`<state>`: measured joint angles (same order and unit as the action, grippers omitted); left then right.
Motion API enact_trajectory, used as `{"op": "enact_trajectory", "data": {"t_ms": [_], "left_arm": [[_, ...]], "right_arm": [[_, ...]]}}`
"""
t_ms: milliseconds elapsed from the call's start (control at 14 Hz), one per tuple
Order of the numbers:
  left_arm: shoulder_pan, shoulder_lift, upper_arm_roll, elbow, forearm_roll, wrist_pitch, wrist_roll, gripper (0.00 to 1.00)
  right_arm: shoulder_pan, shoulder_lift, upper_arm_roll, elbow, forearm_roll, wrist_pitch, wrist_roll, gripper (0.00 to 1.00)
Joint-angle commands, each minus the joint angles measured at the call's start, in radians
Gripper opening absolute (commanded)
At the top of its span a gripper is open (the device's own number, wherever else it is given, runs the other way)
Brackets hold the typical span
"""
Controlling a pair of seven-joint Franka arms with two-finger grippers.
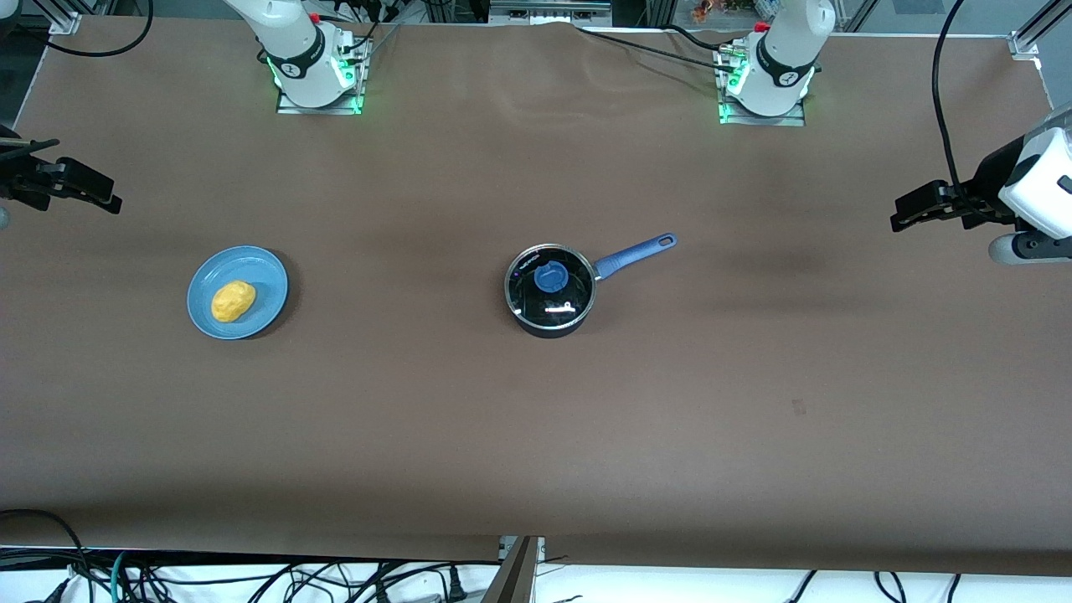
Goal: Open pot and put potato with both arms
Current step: 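Move the left gripper toward the glass lid on the black saucepan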
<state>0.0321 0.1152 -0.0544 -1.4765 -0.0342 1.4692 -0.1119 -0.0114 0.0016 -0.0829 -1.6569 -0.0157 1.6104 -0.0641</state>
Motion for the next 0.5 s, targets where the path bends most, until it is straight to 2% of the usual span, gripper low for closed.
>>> {"op": "enact_trajectory", "data": {"t_ms": [0, 286, 429], "left_arm": [[0.006, 0.014, -0.009, 0.03, 0.019, -0.024, 0.021, 1.0], [-0.018, 0.034, -0.024, 0.016, -0.019, -0.015, 0.009, 1.0], [-0.044, 0.063, -0.077, 0.016, -0.02, 0.043, -0.029, 1.0]], "right_arm": [[-0.009, -0.003, 0.012, 0.012, 0.002, -0.013, 0.012, 1.0], [-0.009, -0.003, 0.012, 0.011, 0.002, -0.021, 0.012, 1.0], [-0.009, -0.005, 0.012, 0.011, 0.002, -0.026, 0.01, 1.0]]}}
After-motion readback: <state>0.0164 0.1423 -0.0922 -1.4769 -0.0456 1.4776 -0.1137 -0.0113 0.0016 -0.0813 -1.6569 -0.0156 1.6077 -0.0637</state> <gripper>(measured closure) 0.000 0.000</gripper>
